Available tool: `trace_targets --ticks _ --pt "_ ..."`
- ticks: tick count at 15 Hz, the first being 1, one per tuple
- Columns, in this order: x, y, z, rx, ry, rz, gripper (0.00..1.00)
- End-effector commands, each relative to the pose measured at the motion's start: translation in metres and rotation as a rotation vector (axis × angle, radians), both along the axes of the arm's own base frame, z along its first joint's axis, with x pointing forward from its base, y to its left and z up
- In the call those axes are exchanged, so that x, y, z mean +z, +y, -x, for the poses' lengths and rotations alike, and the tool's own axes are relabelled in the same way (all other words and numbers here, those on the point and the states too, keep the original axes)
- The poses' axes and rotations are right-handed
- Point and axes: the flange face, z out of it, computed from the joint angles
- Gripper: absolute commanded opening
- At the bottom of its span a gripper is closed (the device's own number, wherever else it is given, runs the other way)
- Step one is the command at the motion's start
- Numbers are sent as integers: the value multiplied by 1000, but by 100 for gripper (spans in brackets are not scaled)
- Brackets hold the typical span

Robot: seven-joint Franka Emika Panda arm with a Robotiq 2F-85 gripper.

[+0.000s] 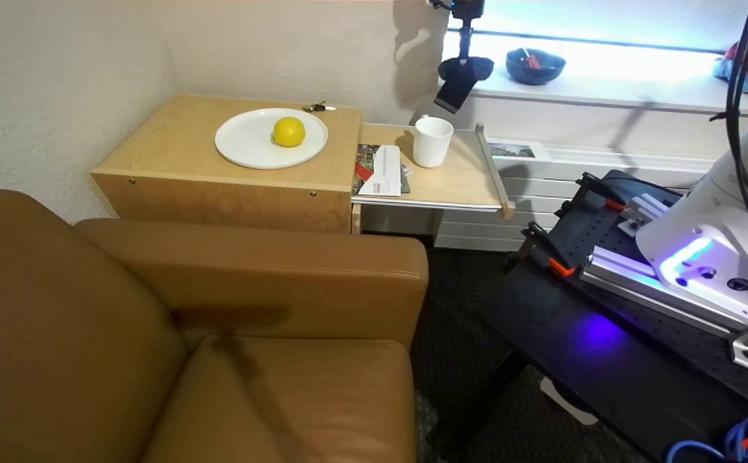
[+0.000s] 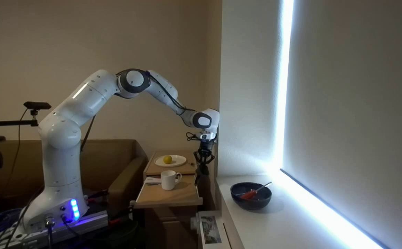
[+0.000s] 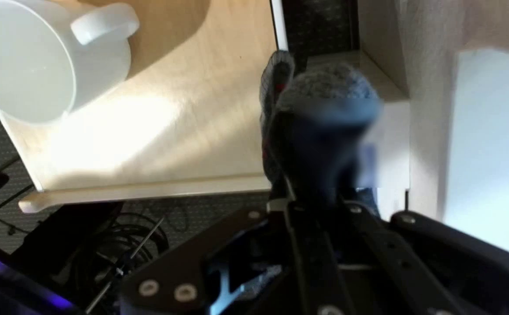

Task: Put the sock on the windowsill

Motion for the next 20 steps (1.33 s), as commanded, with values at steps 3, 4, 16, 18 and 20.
trace_targets --ticks 3,4,16,18,20 --pt "-19 -51 84 -280 -48 3 3" --pt "-22 -60 95 -326 -71 11 3" --pt "51 -95 122 -428 -636 216 3" --pt "39 -105 114 -459 -598 225 10" --pt "50 -94 109 -435 -621 212 10"
